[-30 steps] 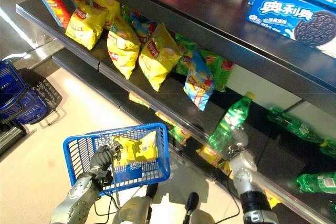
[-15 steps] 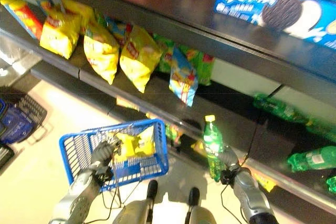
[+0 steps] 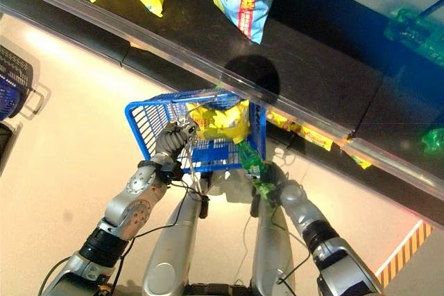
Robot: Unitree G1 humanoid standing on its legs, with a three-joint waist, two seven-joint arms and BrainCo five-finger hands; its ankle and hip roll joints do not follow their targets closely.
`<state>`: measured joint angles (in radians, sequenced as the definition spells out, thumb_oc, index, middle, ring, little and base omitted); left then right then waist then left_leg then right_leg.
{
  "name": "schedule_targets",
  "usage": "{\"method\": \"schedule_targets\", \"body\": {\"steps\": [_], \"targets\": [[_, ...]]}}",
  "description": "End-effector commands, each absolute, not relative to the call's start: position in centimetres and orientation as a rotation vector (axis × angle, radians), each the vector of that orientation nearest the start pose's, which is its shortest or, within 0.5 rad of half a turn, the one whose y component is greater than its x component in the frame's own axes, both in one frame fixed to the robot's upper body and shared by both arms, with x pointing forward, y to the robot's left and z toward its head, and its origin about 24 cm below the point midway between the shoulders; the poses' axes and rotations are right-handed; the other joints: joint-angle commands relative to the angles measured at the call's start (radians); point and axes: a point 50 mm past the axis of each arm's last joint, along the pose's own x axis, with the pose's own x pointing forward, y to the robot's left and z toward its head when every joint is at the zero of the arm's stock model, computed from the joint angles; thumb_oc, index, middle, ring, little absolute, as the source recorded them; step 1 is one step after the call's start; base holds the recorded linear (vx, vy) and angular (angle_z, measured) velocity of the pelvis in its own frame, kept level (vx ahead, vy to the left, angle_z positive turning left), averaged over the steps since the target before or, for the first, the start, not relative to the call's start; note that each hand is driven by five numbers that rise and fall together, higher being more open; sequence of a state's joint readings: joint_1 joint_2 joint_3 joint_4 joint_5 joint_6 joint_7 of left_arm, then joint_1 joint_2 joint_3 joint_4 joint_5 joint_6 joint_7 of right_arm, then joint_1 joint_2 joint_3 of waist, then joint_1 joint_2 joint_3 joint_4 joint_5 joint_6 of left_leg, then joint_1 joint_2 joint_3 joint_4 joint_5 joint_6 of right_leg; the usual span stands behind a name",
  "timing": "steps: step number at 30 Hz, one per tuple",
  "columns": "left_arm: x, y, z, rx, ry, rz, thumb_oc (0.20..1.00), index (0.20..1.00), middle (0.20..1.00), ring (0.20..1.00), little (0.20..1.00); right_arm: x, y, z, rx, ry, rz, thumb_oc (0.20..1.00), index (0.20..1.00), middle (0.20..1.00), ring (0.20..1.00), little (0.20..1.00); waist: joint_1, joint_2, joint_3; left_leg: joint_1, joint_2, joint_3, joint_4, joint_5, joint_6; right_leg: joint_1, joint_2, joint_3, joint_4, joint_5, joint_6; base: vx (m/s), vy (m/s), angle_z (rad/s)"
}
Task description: Pick up the snacks into the basket
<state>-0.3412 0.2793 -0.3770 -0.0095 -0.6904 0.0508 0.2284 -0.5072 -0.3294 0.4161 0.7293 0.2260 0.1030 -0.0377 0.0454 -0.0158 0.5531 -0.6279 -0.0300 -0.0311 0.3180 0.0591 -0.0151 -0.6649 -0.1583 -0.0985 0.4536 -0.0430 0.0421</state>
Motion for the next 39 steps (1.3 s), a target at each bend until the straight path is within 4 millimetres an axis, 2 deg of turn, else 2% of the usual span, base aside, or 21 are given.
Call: {"method": "schedule_targets", "body": {"steps": [1,7,9,10,11,12,15,16,18,19,20,23,27,28,31,32,33,35,36,37,39], "targets": [[28.5,6.7,18.0,-0.449,-0.376,-0.437,0.2,0.2,0.2,0.2,0.2,34.0,-14.1,2.1,-0.359,0.287,0.218,0.2,0.2,0.2,0.2,0.2,0.008,0.031,-0.033,-0.04,-0.027,-0.013,0.081,-0.098,0.015,-0.017,-0.03,-0.014,-0.043,0.034,0.048,-0.01,-0.008,-0.06],[28.1,4.6,18.9,-0.481,-0.387,-0.497,0.2,0.2,0.2,0.2,0.2,36.2,-14.9,3.4,-0.37,0.309,0.097,0.2,0.2,0.2,0.2,0.2,0.018,0.046,-0.033,-0.101,-0.031,-0.017,0.083,-0.096,0.018,-0.078,-0.028,-0.016,-0.037,0.036,0.047,0.0,-0.002,-0.01],[27.5,3.3,19.1,-0.493,-0.379,-0.548,0.2,0.2,0.2,0.2,0.2,37.8,-15.6,5.1,-0.364,0.303,0.015,0.2,0.2,0.2,0.2,0.2,0.031,0.065,-0.033,-0.128,-0.037,-0.024,0.086,-0.097,0.02,-0.107,-0.03,-0.022,-0.026,0.036,0.047,-0.01,0.002,0.02],[27.3,2.8,19.2,-0.498,-0.371,-0.567,0.2,0.2,0.2,0.2,0.2,38.1,-13.3,5.9,-0.357,0.273,0.044,0.2,0.2,0.2,0.2,0.2,0.031,0.069,-0.033,-0.138,-0.038,-0.021,0.086,-0.096,0.021,-0.117,-0.03,-0.022,-0.027,0.038,0.047,0.0,0.0,0.0],[27.3,1.9,19.2,-0.514,-0.351,-0.587,0.2,0.2,0.2,0.2,0.2,38.7,-12.6,6.6,-0.284,0.258,0.034,0.2,0.2,0.2,0.2,0.2,0.041,0.081,-0.033,-0.143,-0.041,-0.024,0.088,-0.096,0.022,-0.121,-0.034,-0.025,-0.024,0.037,0.048,0.0,-0.001,0.05],[27.1,1.4,18.9,-0.515,-0.335,-0.612,0.2,0.2,0.2,0.2,0.2,39.7,-15.2,8.0,-0.373,0.279,-0.062,0.2,0.2,0.2,0.2,0.2,0.055,0.097,-0.033,-0.15,-0.045,-0.026,0.086,-0.095,0.023,-0.124,-0.036,-0.027,-0.027,0.038,0.049,0.0,-0.014,0.06],[26.3,0.9,18.6,-0.515,-0.329,-0.653,0.2,0.2,0.2,0.2,0.2,40.7,-16.3,10.6,-0.319,0.219,-0.112,0.2,0.2,0.2,0.2,0.2,0.071,0.114,-0.033,-0.161,-0.049,-0.032,0.075,-0.091,0.025,-0.138,-0.034,-0.03,-0.033,0.042,0.052,0.0,0.01,0.1],[26.3,0.9,18.7,-0.515,-0.329,-0.653,0.2,0.2,0.2,0.2,0.2,40.7,-16.3,10.6,-0.319,0.218,-0.112,0.2,0.2,0.2,0.2,0.2,0.071,0.114,-0.033,-0.161,-0.049,-0.032,0.075,-0.091,0.025,-0.138,-0.034,-0.03,-0.033,0.042,0.052,0.01,0.005,0.11],[25.4,-0.1,18.4,-0.503,-0.306,-0.721,0.2,0.2,0.2,0.2,0.2,41.6,-17.1,13.5,-0.304,0.168,-0.153,0.2,0.2,0.2,0.2,0.2,0.089,0.129,-0.033,-0.173,-0.053,-0.034,0.067,-0.088,0.027,-0.15,-0.04,-0.036,-0.035,0.044,0.054,0.0,0.006,0.09],[25.4,-0.2,18.4,-0.503,-0.306,-0.721,0.2,0.2,0.2,0.2,0.2,41.6,-17.1,13.5,-0.304,0.167,-0.154,0.2,0.2,0.2,0.2,0.2,0.089,0.13,-0.033,-0.174,-0.053,-0.035,0.068,-0.089,0.027,-0.15,-0.04,-0.037,-0.035,0.044,0.054,0.0,0.01,0.09],[24.9,-0.7,18.2,-0.507,-0.287,-0.762,0.2,0.2,0.2,0.2,0.2,42.0,-17.6,15.1,-0.296,0.14,-0.183,0.2,0.2,0.2,0.2,0.2,0.099,0.141,-0.033,-0.183,-0.058,-0.039,0.066,-0.087,0.028,-0.155,-0.042,-0.041,-0.036,0.045,0.056,0.01,0.019,0.08],[24.4,-1.4,17.7,-0.514,-0.247,-0.81,0.2,0.2,0.2,0.2,0.2,42.5,-18.2,17.2,-0.305,0.098,-0.208,0.2,0.2,0.2,0.2,0.2,0.117,0.152,-0.033,-0.188,-0.063,-0.047,0.058,-0.083,0.028,-0.159,-0.046,-0.05,-0.038,0.046,0.06,0.01,0.009,0.07],[23.7,-2.0,17.5,-0.53,-0.225,-0.854,0.2,0.2,0.2,0.2,0.2,42.6,-18.6,18.0,-0.365,0.103,-0.224,0.2,0.2,0.2,0.2,0.2,0.134,0.162,-0.033,-0.16,-0.069,-0.061,0.059,-0.112,0.026,-0.135,-0.05,-0.05,-0.027,0.019,0.07,0.04,-0.004,0.13],[23.8,-2.0,17.8,-0.524,-0.24,-0.857,0.2,0.2,0.2,0.2,0.2,42.7,-18.6,18.6,-0.364,0.087,-0.226,0.2,0.2,0.2,0.2,0.2,0.132,0.163,-0.033,-0.191,-0.07,-0.058,0.055,-0.082,0.029,-0.159,-0.052,-0.06,-0.04,0.049,0.062,-0.06,0.013,0.07],[23.5,-2.4,18.4,-0.534,-0.25,-0.885,0.2,0.2,0.2,0.2,0.2,42.8,-18.6,19.1,-0.409,0.086,-0.229,0.2,0.2,0.2,0.2,0.2,0.142,0.173,-0.033,-0.2,-0.076,-0.068,0.055,-0.077,0.028,-0.162,-0.056,-0.065,-0.043,0.051,0.065,-0.03,0.005,0.1],[23.2,-2.6,18.6,-0.537,-0.253,-0.901,0.2,0.2,0.2,0.2,0.2,42.8,-19.1,18.9,-0.415,0.108,-0.249,0.476,0.476,0.476,0.476,0.476,0.149,0.182,-0.033,-0.204,-0.081,-0.074,0.052,-0.073,0.027,-0.163,-0.059,-0.07,-0.045,0.052,0.066,0.0,0.006,0.13],[23.2,-2.6,18.6,-0.537,-0.253,-0.901,0.2,0.2,0.2,0.2,0.2,42.8,-19.1,18.9,-0.415,0.108,-0.249,1.0,1.0,1.0,1.0,1.0,0.149,0.182,-0.033,-0.204,-0.081,-0.074,0.052,-0.073,0.027,-0.163,-0.059,-0.07,-0.045,0.052,0.066,0.0,0.011,0.16],[22.9,-2.7,18.4,-0.557,-0.241,-0.903,0.2,0.2,0.2,0.2,0.2,42.6,-19.2,18.0,-0.411,0.129,-0.254,1.0,1.0,1.0,1.0,1.0,0.156,0.19,-0.033,-0.177,-0.085,-0.079,0.051,-0.1,0.024,-0.139,-0.061,-0.068,-0.033,0.023,0.075,0.03,0.006,0.11],[23.0,-2.7,18.9,-0.558,-0.257,-0.906,0.2,0.2,0.2,0.2,0.2,42.6,-19.2,18.2,-0.418,0.125,-0.259,1.0,1.0,1.0,1.0,1.0,0.155,0.191,-0.033,-0.21,-0.086,-0.078,0.046,-0.068,0.027,-0.164,-0.065,-0.08,-0.045,0.054,0.068,0.07,0.02,0.06],[23.0,-2.9,18.8,-0.576,-0.244,-0.905,0.2,0.2,0.2,0.2,0.2,42.4,-19.4,16.9,-0.443,0.166,-0.253,1.0,1.0,1.0,1.0,1.0,0.156,0.191,-0.033,-0.182,-0.086,-0.082,0.047,-0.096,0.025,-0.142,-0.063,-0.07,-0.035,0.026,0.076,-0.07,0.045,0.04],[23.0,-2.9,19.2,-0.577,-0.258,-0.908,0.2,0.2,0.2,0.2,0.2,42.4,-19.6,17.0,-0.456,0.168,-0.26,1.0,1.0,1.0,1.0,1.0,0.154,0.191,-0.033,-0.214,-0.089,-0.08,0.044,-0.066,0.028,-0.165,-0.065,-0.081,-0.049,0.056,0.068,0.0,0.028,0.05]]}}
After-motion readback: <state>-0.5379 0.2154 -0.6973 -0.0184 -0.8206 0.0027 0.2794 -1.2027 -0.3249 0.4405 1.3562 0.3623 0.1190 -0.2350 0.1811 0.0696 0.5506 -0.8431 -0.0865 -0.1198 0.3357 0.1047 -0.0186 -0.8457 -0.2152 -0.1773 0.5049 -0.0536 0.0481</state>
